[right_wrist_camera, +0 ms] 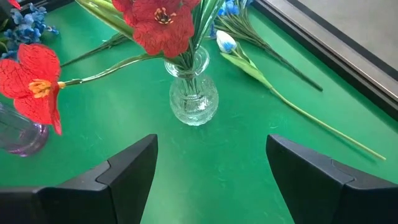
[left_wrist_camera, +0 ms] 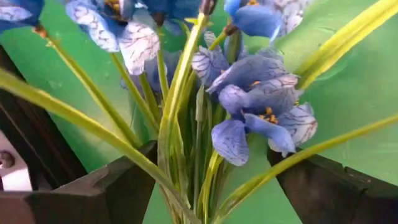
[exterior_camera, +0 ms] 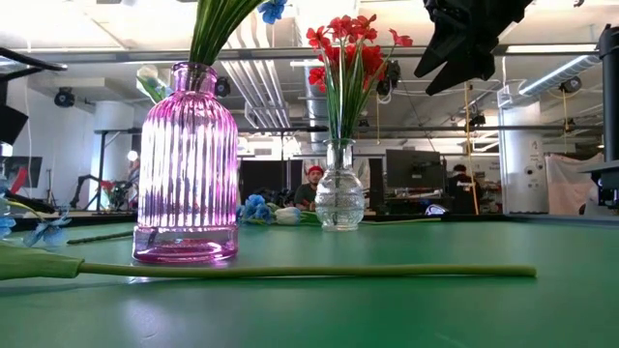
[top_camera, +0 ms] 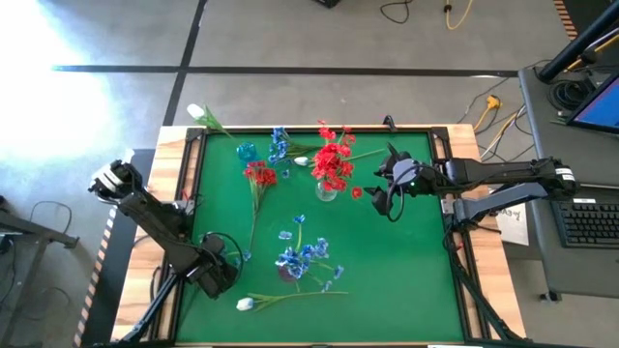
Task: Sort flowers into vase by color
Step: Put the bottom blue flowers into the violet vase
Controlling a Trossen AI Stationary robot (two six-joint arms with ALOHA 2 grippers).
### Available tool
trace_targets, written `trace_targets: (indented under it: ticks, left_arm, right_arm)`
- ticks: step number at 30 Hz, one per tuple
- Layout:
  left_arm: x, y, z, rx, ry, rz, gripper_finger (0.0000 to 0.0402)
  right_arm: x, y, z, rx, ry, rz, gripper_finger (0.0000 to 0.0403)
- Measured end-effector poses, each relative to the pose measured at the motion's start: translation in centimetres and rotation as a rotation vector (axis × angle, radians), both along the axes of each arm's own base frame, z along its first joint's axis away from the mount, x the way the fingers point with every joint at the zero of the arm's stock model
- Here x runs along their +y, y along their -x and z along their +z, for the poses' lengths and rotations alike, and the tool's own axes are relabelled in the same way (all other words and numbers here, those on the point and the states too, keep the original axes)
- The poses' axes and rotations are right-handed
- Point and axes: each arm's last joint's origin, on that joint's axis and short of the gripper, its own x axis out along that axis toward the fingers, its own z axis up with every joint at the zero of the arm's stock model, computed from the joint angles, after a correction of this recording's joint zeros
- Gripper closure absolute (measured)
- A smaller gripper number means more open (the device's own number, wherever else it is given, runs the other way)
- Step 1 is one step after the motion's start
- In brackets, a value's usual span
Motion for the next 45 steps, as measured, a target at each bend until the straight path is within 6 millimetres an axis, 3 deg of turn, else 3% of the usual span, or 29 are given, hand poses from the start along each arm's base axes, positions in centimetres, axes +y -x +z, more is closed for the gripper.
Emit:
trace_targets:
  ticks: [5,8,19,22,32,40,45]
  left_arm:
    - [-0.2,-0.2,0.3,-0.009,0.01,0.004,0.0094]
    - [-0.2,-0.2,0.2,-0.008,0.009,0.013,0.0118]
    - [-0.2,-0.2,0.4,-0.008,0.006,0.032,0.0348]
    - [-0.5,-0.5,1.0,-0.034,-0.005,0.017,0.0391]
    - [-0.9,-1.7,6.1,-0.131,-0.15,-0.068,0.0398]
    - [-1.2,-3.3,11.7,-0.497,-0.309,-0.222,0.04]
    - [-0.7,-3.7,14.8,-0.703,-0.51,-0.354,0.04]
  right_arm:
    - [0.0,0.0,0.0,0.0,0.0,0.0,0.011]
    - [0.0,0.0,0.0,0.0,0.0,0.0,0.011]
    - [0.0,0.0,0.0,0.005,0.008,0.008,0.011]
    - [0.0,0.0,0.0,0.005,0.008,0.008,0.011]
    - [0.0,0.0,0.0,0.005,0.008,0.007,0.011]
    - [0.0,0.0,0.0,0.005,0.008,0.007,0.011]
    - [0.0,0.0,-0.1,0.0,0.009,0.007,0.011]
